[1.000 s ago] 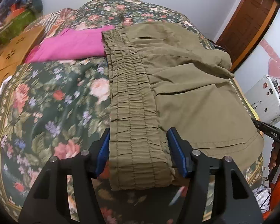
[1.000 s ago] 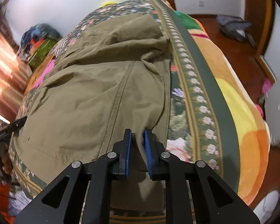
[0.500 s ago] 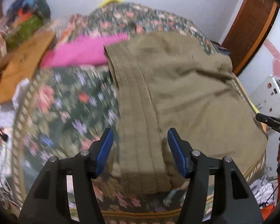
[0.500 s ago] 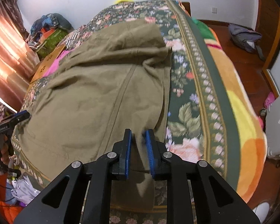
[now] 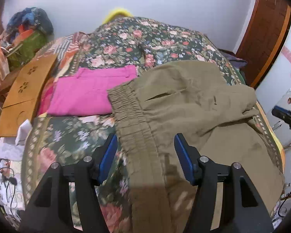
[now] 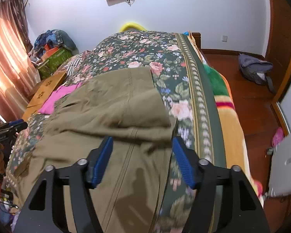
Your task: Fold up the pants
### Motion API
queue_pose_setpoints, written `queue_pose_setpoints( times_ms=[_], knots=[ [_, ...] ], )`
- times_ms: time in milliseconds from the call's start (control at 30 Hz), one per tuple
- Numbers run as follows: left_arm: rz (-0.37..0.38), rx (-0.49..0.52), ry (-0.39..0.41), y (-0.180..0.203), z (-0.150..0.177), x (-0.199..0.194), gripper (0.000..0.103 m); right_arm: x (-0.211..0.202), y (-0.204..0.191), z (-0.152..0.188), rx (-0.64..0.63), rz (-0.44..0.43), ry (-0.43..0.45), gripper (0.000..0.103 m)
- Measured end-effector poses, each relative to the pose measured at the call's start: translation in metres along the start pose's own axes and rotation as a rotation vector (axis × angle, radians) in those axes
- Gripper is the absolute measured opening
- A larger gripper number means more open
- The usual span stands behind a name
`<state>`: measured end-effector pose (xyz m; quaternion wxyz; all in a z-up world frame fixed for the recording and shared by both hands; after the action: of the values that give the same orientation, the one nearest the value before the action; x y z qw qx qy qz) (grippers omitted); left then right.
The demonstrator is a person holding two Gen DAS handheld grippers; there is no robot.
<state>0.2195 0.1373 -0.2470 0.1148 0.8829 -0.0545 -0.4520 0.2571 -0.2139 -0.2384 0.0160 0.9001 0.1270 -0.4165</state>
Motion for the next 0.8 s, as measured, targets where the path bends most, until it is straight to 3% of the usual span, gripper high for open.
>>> queue_pose_setpoints(
  times_ms=[233,400,467,500,600,800],
  knots=[
    [0.016,0.047,-0.066,0.014,-0.014,0.050,0.061,0.055,0.004,-0.021,-0.065,-0.013,-0.066,0.067],
    [0.020,0.062,-0.081,0.022,-0.020,0.069,0.061,0.085,0.005,-0.026,-0.055,-0.137,-0.125,0.067],
    [0.017,0.072,-0.084,0.025,-0.021,0.071,0.061,0.088,0.006,-0.025,-0.037,-0.192,-0.151,0.054],
    [0.013,0.079,-0.085,0.027,-0.021,0.071,0.061,0.088,0.006,-0.023,-0.027,-0.238,-0.168,0.039],
    [0.009,0.089,-0.082,0.032,-0.022,0.070,0.061,0.078,0.002,-0.019,-0.036,-0.264,-0.169,0.022],
    [0.015,0.096,-0.057,0.041,-0.020,0.055,0.061,0.045,-0.011,-0.016,-0.067,-0.276,-0.150,0.013]
  ],
)
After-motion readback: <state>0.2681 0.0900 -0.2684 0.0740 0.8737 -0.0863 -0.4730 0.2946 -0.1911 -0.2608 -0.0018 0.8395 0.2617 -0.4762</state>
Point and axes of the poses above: each gripper's, at about its wrist camera, not at the fingertips, and x roughly the way its jaws point, y to its right, z to its underside, the point moved 4 cm from there along x, roughly the way its jaws point, and after that the axes turned 13 degrees about z, right-handed, at the moved point
